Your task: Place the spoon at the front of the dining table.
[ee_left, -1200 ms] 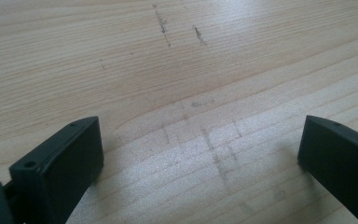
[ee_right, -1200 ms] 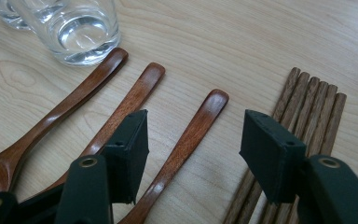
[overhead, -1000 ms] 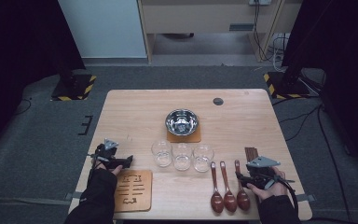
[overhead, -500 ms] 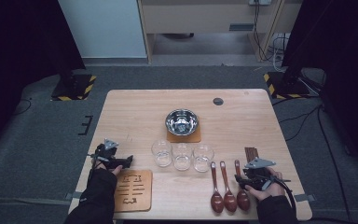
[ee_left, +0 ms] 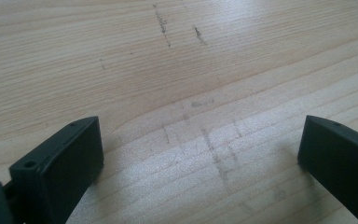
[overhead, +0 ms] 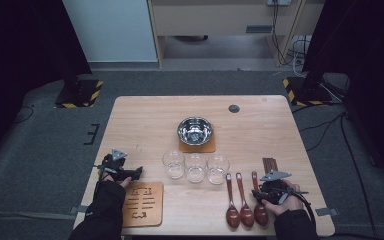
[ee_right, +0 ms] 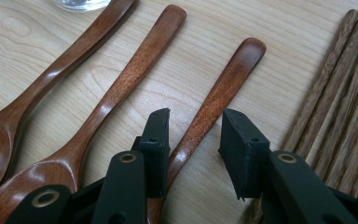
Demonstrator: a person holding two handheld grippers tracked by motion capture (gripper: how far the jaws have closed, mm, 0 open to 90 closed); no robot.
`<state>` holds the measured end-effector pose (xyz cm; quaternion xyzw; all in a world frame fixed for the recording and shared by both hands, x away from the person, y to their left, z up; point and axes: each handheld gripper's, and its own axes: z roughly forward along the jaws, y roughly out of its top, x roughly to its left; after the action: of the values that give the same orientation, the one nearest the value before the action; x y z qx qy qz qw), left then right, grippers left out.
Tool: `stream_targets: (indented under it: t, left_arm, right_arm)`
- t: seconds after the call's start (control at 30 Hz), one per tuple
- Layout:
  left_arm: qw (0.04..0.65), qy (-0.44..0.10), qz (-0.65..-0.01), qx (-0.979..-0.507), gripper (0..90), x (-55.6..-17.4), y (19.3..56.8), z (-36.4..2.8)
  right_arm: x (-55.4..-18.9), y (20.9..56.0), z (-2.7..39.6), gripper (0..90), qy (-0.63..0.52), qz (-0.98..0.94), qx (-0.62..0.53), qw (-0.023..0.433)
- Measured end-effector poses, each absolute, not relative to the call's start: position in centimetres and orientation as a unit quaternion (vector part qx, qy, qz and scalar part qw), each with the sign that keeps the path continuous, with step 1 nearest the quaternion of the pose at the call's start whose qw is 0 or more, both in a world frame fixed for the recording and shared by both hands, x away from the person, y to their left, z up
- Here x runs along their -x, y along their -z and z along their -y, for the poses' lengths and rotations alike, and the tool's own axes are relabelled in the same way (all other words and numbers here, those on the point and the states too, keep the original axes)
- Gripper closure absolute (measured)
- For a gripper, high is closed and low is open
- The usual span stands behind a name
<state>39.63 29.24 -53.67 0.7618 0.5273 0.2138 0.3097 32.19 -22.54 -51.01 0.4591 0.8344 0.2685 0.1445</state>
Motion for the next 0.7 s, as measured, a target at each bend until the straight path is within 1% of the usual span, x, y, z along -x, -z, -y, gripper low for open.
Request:
stream_targets:
  t: [0.7]
  left_arm:
    - [0.310,-0.214,-0.527,-0.762,0.0,-39.62,53.67,-29.23]
  right_arm:
    - [-32.45,51.12,22.51,70.8,-0.263,-0.836,-0.460,0.143]
